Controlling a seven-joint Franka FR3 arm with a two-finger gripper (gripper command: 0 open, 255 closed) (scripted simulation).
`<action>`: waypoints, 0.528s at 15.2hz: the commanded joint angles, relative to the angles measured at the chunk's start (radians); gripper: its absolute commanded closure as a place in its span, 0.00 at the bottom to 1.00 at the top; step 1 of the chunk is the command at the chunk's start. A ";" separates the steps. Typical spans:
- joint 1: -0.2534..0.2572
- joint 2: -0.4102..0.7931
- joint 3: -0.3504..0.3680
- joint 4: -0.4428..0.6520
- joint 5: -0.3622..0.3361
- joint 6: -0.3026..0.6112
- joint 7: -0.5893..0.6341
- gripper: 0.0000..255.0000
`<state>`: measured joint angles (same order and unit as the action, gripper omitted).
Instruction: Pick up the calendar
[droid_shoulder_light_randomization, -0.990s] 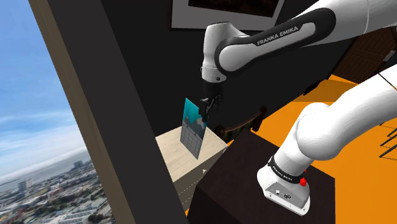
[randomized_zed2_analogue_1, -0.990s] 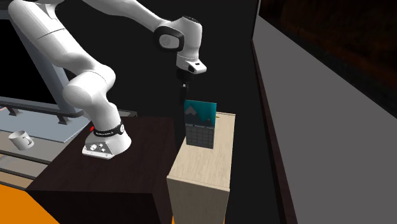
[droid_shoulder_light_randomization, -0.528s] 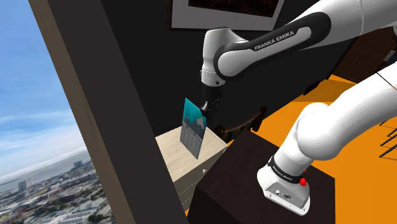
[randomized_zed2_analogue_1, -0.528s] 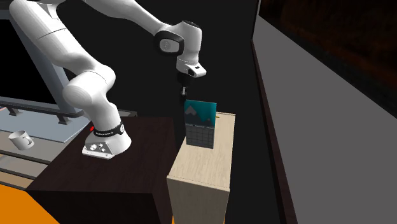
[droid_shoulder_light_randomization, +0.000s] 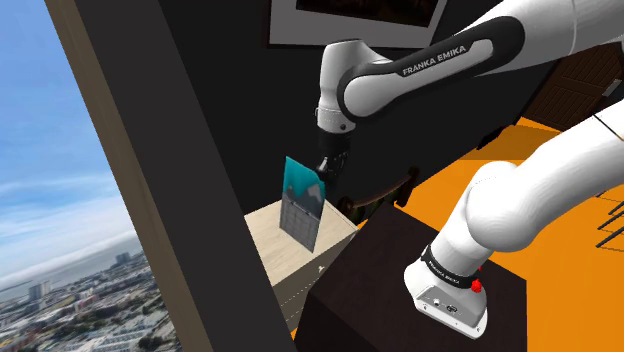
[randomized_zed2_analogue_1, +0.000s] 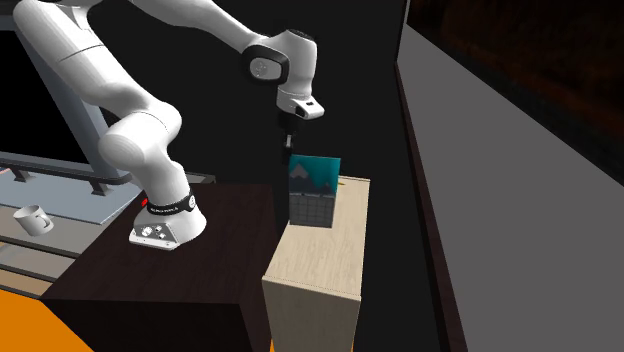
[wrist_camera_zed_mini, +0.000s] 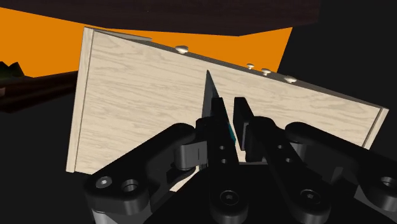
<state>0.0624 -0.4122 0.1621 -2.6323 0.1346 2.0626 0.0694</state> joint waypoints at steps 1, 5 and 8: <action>0.000 -0.014 -0.001 0.015 -0.001 -0.029 0.001 1.00; 0.000 -0.043 -0.006 0.049 -0.003 -0.091 0.003 1.00; -0.001 -0.061 -0.009 0.076 -0.005 -0.137 0.005 1.00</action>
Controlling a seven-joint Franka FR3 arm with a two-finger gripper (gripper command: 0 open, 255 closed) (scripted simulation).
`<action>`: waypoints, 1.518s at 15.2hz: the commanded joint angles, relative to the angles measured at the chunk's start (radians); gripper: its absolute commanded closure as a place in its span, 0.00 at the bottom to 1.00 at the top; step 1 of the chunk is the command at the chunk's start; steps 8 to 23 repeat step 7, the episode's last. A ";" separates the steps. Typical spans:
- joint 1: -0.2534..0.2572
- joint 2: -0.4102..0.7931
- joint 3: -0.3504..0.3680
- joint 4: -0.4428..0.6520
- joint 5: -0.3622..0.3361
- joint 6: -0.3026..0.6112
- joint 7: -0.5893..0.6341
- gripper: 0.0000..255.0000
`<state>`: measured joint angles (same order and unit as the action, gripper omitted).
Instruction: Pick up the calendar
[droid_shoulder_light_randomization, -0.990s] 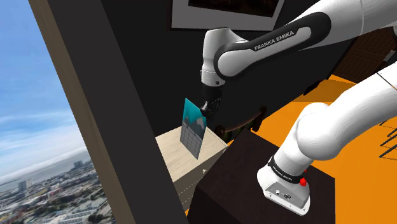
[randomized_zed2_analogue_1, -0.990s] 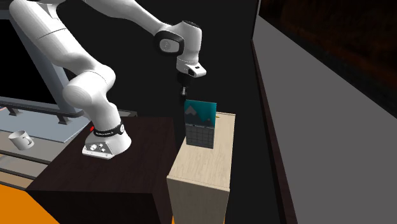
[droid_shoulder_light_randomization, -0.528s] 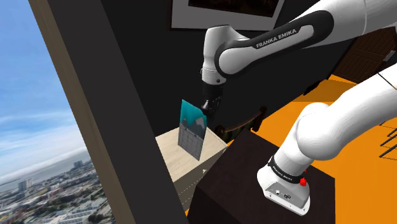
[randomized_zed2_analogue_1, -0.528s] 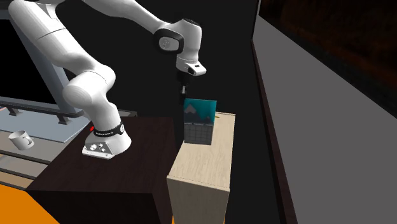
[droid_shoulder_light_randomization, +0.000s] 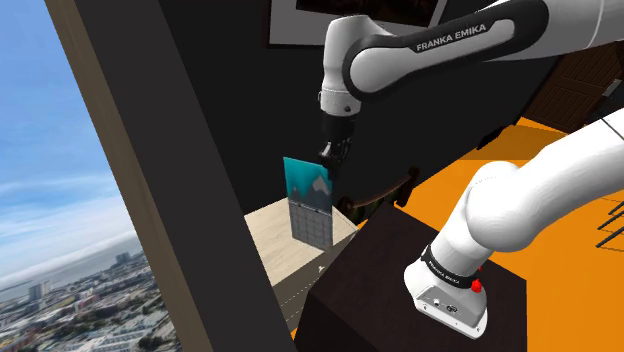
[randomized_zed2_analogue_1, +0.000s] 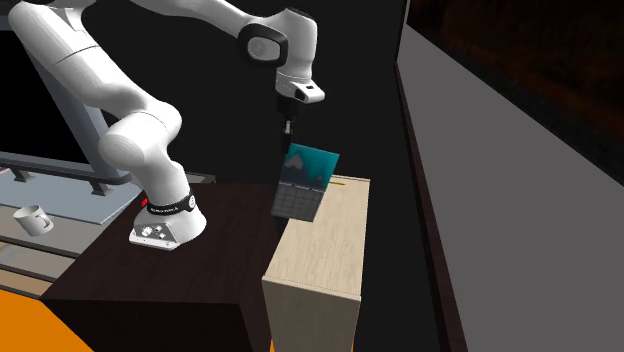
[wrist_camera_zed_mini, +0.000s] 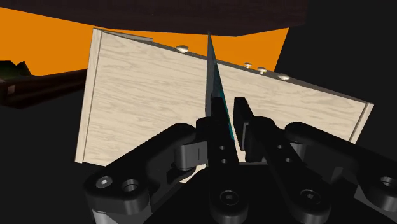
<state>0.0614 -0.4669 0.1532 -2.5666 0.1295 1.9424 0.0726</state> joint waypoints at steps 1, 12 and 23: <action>0.000 -0.012 -0.001 0.020 -0.001 -0.032 0.002 1.00; -0.001 -0.032 -0.006 0.062 -0.004 -0.094 0.004 1.00; -0.001 -0.032 -0.006 0.062 -0.004 -0.094 0.004 1.00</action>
